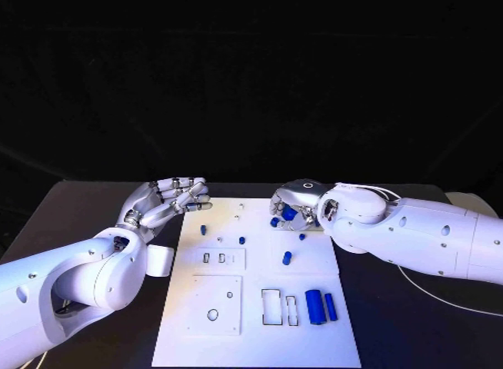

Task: Assemble the parts on the task board

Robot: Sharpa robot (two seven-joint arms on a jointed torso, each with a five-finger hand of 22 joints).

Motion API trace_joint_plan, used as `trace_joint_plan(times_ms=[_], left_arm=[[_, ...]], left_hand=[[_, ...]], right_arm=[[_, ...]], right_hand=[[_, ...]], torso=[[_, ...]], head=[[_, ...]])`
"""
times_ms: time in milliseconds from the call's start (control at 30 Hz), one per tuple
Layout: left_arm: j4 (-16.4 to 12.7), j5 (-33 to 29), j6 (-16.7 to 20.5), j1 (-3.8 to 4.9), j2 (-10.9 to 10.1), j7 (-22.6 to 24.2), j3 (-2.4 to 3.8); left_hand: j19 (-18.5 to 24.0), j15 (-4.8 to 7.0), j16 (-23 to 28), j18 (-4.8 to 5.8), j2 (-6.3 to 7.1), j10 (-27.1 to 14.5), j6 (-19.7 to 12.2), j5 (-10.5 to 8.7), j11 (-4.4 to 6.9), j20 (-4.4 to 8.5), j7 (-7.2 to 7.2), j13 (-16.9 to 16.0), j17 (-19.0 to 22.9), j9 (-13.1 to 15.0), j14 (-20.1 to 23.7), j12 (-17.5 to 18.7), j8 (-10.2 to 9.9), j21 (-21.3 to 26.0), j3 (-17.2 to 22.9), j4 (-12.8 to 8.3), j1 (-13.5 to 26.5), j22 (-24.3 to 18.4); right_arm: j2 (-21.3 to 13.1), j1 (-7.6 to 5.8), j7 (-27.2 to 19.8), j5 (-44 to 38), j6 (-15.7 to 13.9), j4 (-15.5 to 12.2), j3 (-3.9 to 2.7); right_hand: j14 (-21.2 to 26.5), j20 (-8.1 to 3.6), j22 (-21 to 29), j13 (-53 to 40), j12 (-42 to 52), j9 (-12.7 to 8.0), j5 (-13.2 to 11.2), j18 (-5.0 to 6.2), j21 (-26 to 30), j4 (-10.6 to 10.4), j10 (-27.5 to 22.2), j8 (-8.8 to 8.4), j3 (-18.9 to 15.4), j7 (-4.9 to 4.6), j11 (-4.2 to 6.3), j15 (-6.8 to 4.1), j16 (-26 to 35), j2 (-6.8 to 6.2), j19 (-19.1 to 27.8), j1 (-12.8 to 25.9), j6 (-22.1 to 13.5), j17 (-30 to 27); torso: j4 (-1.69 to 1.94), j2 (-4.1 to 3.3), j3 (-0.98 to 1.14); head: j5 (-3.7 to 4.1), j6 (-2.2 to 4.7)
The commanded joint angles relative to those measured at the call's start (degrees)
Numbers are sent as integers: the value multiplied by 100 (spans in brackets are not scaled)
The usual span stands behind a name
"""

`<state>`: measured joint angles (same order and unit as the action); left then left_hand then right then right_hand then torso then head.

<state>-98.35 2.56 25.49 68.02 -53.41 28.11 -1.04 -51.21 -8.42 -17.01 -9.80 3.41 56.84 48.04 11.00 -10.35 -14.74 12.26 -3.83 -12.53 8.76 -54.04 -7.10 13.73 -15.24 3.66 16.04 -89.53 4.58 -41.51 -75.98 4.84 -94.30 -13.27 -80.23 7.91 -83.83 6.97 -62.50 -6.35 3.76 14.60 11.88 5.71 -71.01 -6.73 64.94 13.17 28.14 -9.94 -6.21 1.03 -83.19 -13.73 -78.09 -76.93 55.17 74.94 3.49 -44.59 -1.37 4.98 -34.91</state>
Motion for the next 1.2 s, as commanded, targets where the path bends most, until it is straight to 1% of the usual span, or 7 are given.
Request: trace_joint_plan(times_ms=[33,700,767,800,833,1000,1200], left_arm=[[-3,0,-116,12,12,9,6],[16,0,-130,26,22,-19,7],[19,0,-131,26,23,-23,7],[20,0,-131,26,23,-25,7],[21,0,-131,26,23,-27,7],[26,0,-131,26,21,-32,6],[35,0,-128,27,21,-33,6]], left_hand=[[-21,9,40,-78,39,5,8,-28,-35,1,147,9,-7,-7,27,20,-25,-2,13,27,11,-7],[-26,2,52,-77,34,0,5,-28,-43,0,156,9,-9,-9,38,33,-31,1,15,29,19,-11],[-26,2,52,-77,34,0,5,-28,-43,0,156,9,-9,-9,38,33,-31,1,15,29,19,-11],[-26,2,54,-77,32,-1,5,-28,-44,0,158,9,-10,-10,40,35,-31,1,16,29,19,-12],[-26,2,54,-77,32,-1,5,-28,-44,0,158,9,-10,-10,40,35,-31,1,16,29,19,-12],[-27,0,57,-77,27,-2,4,-28,-45,-1,159,9,-11,-10,42,38,-33,2,20,28,18,-13],[-27,0,57,-77,27,-2,4,-28,-45,-1,159,9,-11,-10,42,38,-33,2,20,28,18,-13]], right_arm=[[32,13,21,-110,121,10,1],[92,29,45,-137,115,95,3],[89,30,63,-163,59,95,3],[85,30,74,-179,19,93,3],[81,30,83,-196,-16,90,3],[33,31,94,-277,-277,17,2],[-51,25,96,-311,-623,-194,-15]], right_hand=[[-399,8,-59,-11,30,14,24,-65,-54,-8,55,19,49,4,9,34,-34,30,-53,-34,41,401],[-416,-31,-308,-81,89,125,46,-86,-243,-12,360,129,231,93,98,-30,-132,168,-65,-90,205,504],[-421,-50,-368,-99,108,163,43,-93,-286,18,432,176,272,122,128,-55,-151,216,-76,-132,264,527],[-424,-77,-416,-119,115,206,-208,-97,-321,63,496,220,361,145,152,-82,-166,285,-77,-192,305,540],[-424,-83,-436,-126,115,222,-288,-100,-335,80,515,233,400,153,159,-89,-170,300,-78,-210,315,542],[-433,-117,-572,-176,148,327,-289,-119,-428,212,656,346,530,195,212,-128,-201,386,-112,-308,423,580],[-439,-136,-670,-209,160,397,-267,-134,-495,290,731,411,565,213,238,-147,-222,405,-142,-326,465,606]], torso=[[19,-14,-10],[51,-57,-19],[54,-62,-19],[56,-65,-19],[57,-68,-17],[60,-75,-20],[60,-75,-26]], head=[[8,-5],[19,-53],[22,-50],[22,-46],[20,-42],[26,-23],[32,17]])
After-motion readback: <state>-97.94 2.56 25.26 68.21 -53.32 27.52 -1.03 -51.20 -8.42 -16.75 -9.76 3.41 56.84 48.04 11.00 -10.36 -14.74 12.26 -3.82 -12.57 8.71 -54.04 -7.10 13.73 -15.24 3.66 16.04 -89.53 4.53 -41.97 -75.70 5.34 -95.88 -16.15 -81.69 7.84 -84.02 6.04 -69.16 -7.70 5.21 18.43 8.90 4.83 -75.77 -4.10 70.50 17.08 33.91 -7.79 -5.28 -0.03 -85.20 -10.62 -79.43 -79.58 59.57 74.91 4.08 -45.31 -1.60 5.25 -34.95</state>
